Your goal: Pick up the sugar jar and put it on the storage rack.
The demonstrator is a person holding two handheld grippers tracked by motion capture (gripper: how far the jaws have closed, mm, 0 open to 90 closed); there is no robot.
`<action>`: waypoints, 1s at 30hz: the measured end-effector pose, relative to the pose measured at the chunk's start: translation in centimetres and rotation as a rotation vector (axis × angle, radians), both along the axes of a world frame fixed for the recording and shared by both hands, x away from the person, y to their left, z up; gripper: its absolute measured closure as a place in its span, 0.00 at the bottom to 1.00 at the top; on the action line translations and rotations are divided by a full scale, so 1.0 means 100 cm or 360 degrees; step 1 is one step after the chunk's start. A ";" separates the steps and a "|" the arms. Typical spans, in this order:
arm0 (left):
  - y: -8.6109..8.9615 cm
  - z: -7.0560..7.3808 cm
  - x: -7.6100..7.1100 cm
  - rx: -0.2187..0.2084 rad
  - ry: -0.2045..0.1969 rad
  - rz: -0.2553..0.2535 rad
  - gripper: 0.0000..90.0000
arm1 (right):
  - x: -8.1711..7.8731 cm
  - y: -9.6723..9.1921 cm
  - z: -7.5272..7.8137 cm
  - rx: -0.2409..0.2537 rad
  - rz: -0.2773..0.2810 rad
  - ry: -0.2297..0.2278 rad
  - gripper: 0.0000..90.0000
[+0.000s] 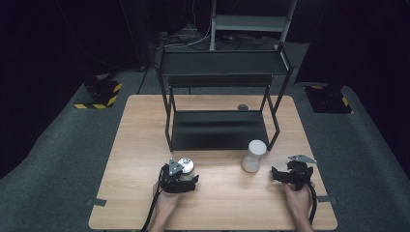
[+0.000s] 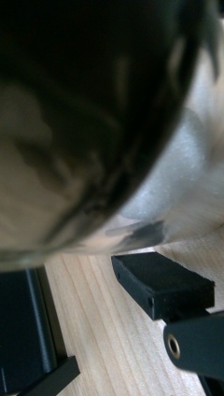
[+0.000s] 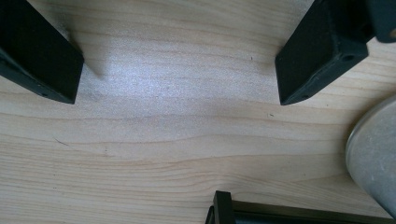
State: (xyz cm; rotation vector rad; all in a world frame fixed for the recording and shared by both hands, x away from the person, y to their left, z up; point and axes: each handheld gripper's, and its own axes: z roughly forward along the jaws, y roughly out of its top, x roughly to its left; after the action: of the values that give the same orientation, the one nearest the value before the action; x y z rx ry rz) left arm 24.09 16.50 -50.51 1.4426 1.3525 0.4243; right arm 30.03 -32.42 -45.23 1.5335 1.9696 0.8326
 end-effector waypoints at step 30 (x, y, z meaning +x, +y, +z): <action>-0.016 0.014 0.004 0.0051 -0.0029 0.0035 0.33 | 0.000 0.000 0.000 0.0002 0.0000 0.0000 0.00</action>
State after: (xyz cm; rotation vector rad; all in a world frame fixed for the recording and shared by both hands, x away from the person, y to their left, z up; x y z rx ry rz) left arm 24.46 14.87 -49.09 1.4483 1.3535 0.4742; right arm 30.03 -32.42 -45.23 1.5342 1.9692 0.8336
